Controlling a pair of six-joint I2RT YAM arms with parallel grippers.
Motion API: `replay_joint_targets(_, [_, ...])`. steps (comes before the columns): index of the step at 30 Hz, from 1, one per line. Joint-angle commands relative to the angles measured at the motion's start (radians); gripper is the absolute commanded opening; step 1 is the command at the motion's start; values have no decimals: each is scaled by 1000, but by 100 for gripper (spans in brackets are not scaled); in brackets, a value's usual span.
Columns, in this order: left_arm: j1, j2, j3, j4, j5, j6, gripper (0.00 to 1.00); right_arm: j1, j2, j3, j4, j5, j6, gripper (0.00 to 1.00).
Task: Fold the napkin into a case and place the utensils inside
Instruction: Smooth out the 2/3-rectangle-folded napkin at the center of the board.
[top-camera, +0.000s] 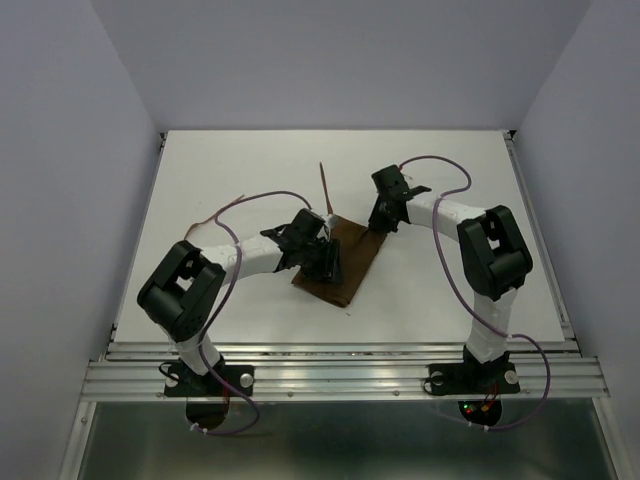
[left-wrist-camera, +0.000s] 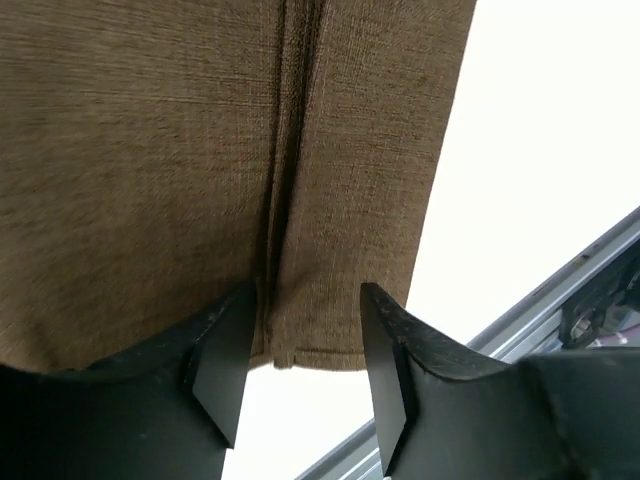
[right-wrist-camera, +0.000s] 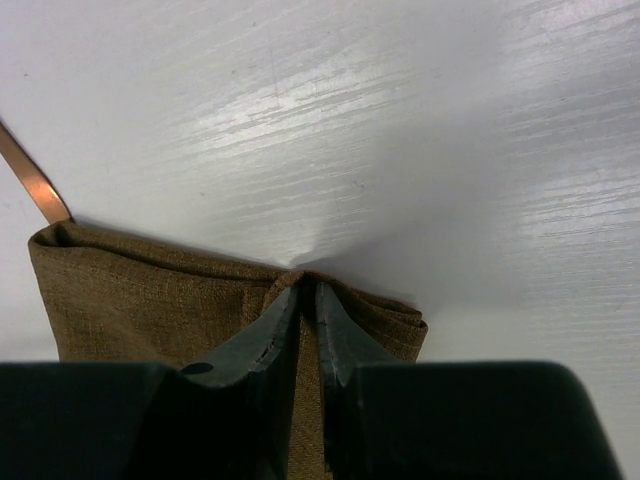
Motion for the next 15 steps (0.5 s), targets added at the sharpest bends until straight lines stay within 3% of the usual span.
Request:
replay_joint_targets(1, [5,-110,43,-86,-79,14,59,10,24,32,-8,25,-6,17])
replay_joint_targets(9, [4,-167,81,-111,-104,-6,60,19,32,32,-7,22,-6,18])
replay_joint_targets(15, [5,-115,78,93,86,-91,38,19,32,30,-5,22,-6,17])
